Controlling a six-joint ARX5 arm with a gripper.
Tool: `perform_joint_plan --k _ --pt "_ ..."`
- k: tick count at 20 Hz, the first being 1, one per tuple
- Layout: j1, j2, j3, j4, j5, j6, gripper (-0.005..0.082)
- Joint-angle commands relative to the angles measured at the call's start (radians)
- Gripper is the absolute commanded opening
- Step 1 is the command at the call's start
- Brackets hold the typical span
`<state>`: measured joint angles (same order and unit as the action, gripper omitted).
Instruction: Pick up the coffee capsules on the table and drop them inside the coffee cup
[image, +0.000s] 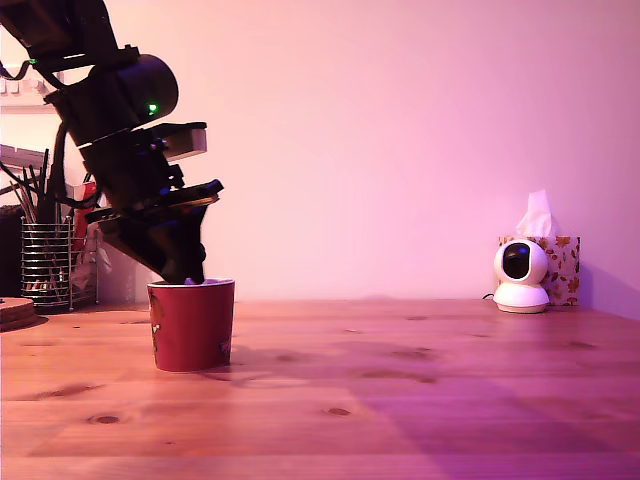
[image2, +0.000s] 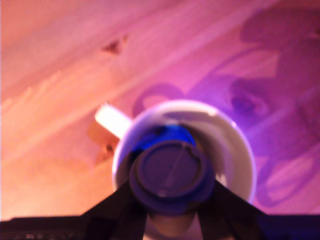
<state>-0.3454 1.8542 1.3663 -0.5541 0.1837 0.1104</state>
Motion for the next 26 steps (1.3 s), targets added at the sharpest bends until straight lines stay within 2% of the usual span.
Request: perform_joint_plan --k 1,2,15,17,18,21,26 --pt "-0.008 0.002 0.017 0.004 0.003 -0.016 0.0569" --pt "-0.011 0.002 0.020 0.001 0.005 -0.017 0.0595" --pt "-0.011 -0.021 0.030 -0.032 0.009 -0.005 0.0580" --pt "-0.011 -0.036 0.030 -0.037 0.008 0.003 0.0479" --pt "-0.011 -0.043 0.030 -0.042 0.009 0.002 0.0380" --pt "-0.011 -0.075 0.030 -0.069 0.010 0.002 -0.0009" --pt "-0.018 -0.134 0.026 -0.097 0.010 0.003 -0.0019"
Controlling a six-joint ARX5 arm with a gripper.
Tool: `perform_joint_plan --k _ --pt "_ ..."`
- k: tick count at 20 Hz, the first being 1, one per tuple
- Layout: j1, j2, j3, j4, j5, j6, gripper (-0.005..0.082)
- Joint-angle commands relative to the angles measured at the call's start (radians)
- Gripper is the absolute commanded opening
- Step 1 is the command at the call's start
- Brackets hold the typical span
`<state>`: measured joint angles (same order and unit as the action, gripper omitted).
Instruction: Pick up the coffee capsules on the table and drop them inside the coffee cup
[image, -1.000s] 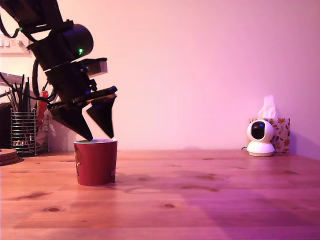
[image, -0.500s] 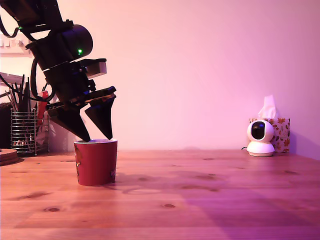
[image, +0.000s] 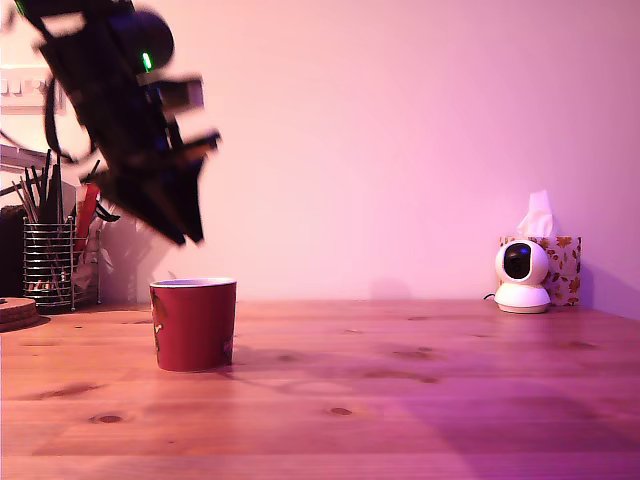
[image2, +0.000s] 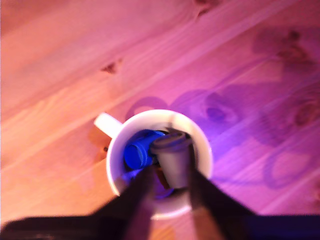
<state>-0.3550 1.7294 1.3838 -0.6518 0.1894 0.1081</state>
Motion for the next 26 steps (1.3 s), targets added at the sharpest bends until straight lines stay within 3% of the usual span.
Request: perform_joint_plan --k 1,15,21,26 --pt "-0.008 -0.024 0.002 0.008 0.005 0.012 -0.0019" --pt "-0.014 -0.482 -0.424 0.303 0.087 -0.005 -0.0019" --pt "-0.014 -0.706 -0.595 0.347 0.081 -0.049 -0.0019" --pt "-0.013 -0.890 -0.729 0.394 0.045 -0.094 -0.0019"
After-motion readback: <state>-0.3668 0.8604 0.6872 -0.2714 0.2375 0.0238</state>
